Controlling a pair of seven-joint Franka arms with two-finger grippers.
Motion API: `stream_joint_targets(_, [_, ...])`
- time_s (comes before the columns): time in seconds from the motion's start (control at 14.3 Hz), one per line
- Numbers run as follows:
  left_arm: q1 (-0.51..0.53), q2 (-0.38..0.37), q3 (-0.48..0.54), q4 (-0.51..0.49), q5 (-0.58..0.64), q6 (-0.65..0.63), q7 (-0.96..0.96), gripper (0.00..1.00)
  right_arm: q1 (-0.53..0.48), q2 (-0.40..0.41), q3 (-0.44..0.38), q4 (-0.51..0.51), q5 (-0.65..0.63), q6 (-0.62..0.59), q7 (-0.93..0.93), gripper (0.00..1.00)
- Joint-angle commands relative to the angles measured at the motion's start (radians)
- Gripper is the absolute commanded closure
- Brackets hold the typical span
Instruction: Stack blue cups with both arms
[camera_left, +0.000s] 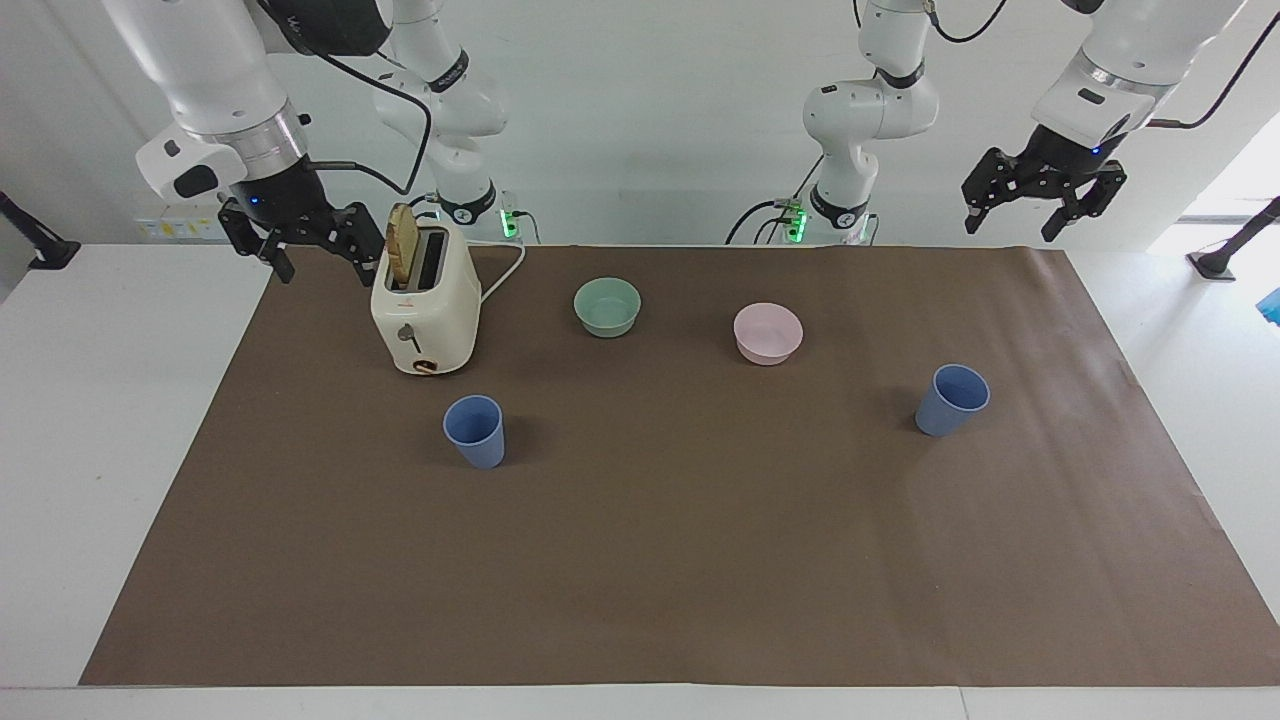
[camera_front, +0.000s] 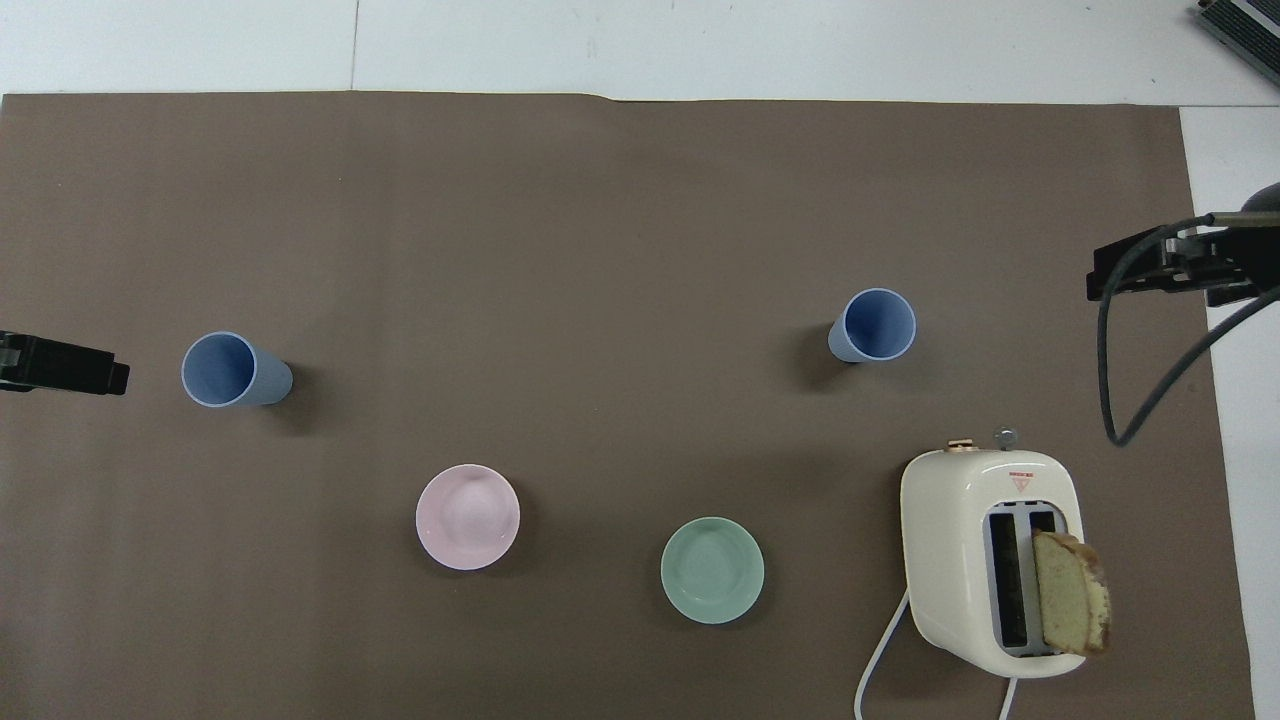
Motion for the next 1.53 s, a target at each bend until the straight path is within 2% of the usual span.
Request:
stream_joint_targets(0.0, [0.006,-0.021,0.003,-0.031,-0.016,0.015,0.010,0.00,-0.015,-0.015,0.008,-0.025,0.013,0.022,-0.026,0.00])
stream_joint_targets(1.47, [0.026,-0.023,0.005,-0.042,-0.014,0.007,0.008,0.00,-0.015,-0.015,0.007,-0.025,0.013,0.022,-0.021,0.00])
